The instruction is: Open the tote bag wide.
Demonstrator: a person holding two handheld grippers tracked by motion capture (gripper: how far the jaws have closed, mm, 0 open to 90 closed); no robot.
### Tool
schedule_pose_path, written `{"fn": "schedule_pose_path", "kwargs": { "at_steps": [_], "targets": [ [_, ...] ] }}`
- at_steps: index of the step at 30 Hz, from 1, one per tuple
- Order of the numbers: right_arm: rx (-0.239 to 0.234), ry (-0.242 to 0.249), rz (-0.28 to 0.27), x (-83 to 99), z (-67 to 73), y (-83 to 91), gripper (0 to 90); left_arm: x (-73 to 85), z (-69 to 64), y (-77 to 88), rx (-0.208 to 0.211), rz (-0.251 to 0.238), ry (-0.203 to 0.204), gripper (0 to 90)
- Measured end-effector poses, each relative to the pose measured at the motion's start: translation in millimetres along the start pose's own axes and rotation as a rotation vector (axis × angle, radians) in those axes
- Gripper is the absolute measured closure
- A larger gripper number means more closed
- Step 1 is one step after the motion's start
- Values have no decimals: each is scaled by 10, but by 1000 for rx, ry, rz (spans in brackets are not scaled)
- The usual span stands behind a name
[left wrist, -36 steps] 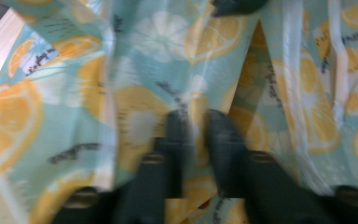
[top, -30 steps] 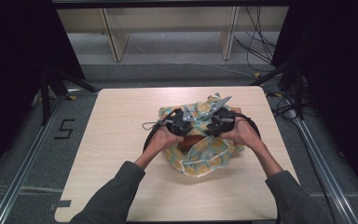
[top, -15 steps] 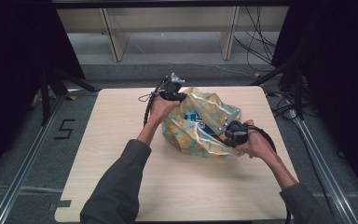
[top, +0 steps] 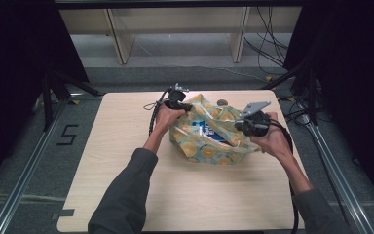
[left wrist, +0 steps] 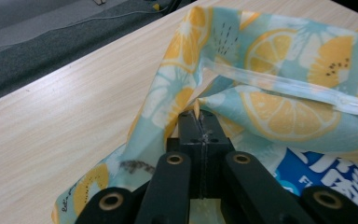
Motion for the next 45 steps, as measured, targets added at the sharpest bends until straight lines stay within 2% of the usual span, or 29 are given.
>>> {"fn": "schedule_pose_path", "kwargs": {
  "at_steps": [2,4,6,10,11,14,15,16,17,18,20,23,24,25,26,27,28,29,32,34,36,37,38,39,41,42,43,44,45],
  "targets": [
    [57,-23,21,18,-209,-85,875,-26,-15,29,7,-9,-6,895],
    [-2,-97,60,96,-245,-183,794,-40,-29,58,15,-13,-12,895],
    [16,-102,67,137,-330,-248,688,-56,-40,84,25,-19,-15,895],
    [-24,-128,68,192,-340,-347,573,-82,-47,114,33,-26,-14,895],
    [-69,-148,80,217,-284,-370,533,-98,-56,129,36,-34,-14,895],
    [-87,-186,50,186,-185,-427,504,-108,-59,138,38,-33,-19,895],
    [-97,-154,16,154,-202,-440,521,-107,-70,135,40,-35,-16,895],
    [-86,-155,13,135,-207,-453,617,-107,-70,135,40,-35,-16,895],
    [-86,-155,13,135,-207,-453,617,-101,-80,138,43,-31,-23,895],
    [-59,-132,21,114,-241,-475,853,-100,-100,140,46,-32,-22,895],
    [-51,-130,20,100,-271,-485,897,-107,-130,166,63,-33,-31,895],
    [52,-251,-75,15,-563,-464,900,-124,-205,260,97,-48,-57,895],
    [52,-251,-75,15,-563,-464,900,-124,-205,260,97,-48,-57,895],
    [94,-378,-73,82,-746,-448,900,-143,-251,295,123,-63,-62,896],
    [117,-394,-73,132,-811,-480,900,-157,-279,319,134,-73,-63,896],
    [122,-408,-8,236,-859,-487,900,-211,-362,376,170,-108,-62,896],
    [122,-408,-8,236,-859,-487,900,-211,-362,376,170,-108,-62,896],
    [126,-495,51,412,-846,-584,900,-271,-453,405,188,-134,-78,896],
    [98,-488,84,569,-795,-720,900,-318,-518,405,186,-149,-113,897],
    [50,-535,133,725,-669,-810,900,-367,-552,385,179,-163,-121,896],
    [45,-553,131,731,-656,-800,886,-400,-541,343,181,-157,-102,896],
    [68,-558,101,690,-675,-726,800,-413,-485,295,161,-154,-58,896],
    [68,-558,101,690,-675,-726,800,-413,-485,295,161,-154,-58,896],
    [67,-553,67,579,-711,-556,705,-405,-427,245,140,-143,-27,895],
    [6,-551,68,463,-669,-359,680,-393,-380,206,136,-128,-20,895],
    [6,-551,68,463,-669,-359,680,-393,-380,206,136,-128,-20,895],
    [30,-542,6,302,-658,-159,655,-389,-369,161,129,-128,16,895],
    [30,-542,6,302,-658,-159,655,-389,-369,161,129,-128,16,895],
    [-25,-497,-117,75,-587,-10,647,-374,-357,132,124,-117,16,894]
  ]
}}
Point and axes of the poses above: each handheld gripper's, and its own axes: y roughly backward along the jaws, x roughly out of its underside, z roughly to its left, the point moved 9 cm from there along -y, roughly forward along the jaws, and after that the axes turned 12 degrees about -z, right-handed, at the moved point
